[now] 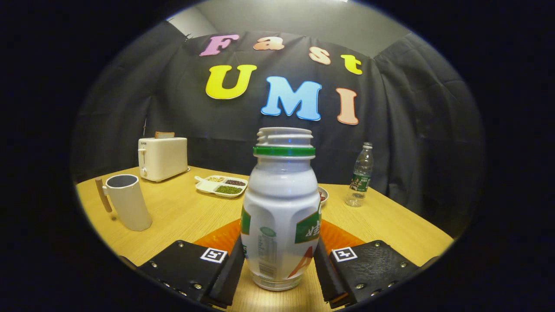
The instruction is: Take the bottle from table, then pour the juice into the cup, finally place the bottle on the coaster
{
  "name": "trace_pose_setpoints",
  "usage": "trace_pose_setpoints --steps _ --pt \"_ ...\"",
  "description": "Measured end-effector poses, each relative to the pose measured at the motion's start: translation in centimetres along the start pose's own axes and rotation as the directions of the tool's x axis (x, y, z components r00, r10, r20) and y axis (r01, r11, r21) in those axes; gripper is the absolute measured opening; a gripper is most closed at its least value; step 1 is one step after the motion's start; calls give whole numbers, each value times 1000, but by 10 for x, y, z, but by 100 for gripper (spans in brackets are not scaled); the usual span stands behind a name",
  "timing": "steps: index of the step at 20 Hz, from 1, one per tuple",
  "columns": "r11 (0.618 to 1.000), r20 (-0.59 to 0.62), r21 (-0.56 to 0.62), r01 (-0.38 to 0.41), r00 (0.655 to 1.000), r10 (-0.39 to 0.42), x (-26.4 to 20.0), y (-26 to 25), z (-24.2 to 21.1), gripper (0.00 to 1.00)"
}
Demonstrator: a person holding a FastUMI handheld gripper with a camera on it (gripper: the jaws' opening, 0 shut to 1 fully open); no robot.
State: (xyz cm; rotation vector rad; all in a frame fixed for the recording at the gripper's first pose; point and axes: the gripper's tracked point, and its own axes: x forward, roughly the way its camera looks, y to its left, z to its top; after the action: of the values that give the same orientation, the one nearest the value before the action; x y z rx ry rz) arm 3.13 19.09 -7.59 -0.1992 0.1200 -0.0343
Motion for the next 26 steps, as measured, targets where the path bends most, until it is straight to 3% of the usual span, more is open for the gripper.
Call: trace_pose_setpoints --steps 6,11,15,24,26 --pt "981 50 -194 -12 999 22 12 14 28 73" --pt "940 75 -340 -33 995 62 27 34 44 73" --pt "882 97 -470 -45 990 102 41 48 55 73" --pt "827 67 -549 -117 981 183 72 93 45 73" --pt "796 64 -594 -116 980 190 73 96 47 73"
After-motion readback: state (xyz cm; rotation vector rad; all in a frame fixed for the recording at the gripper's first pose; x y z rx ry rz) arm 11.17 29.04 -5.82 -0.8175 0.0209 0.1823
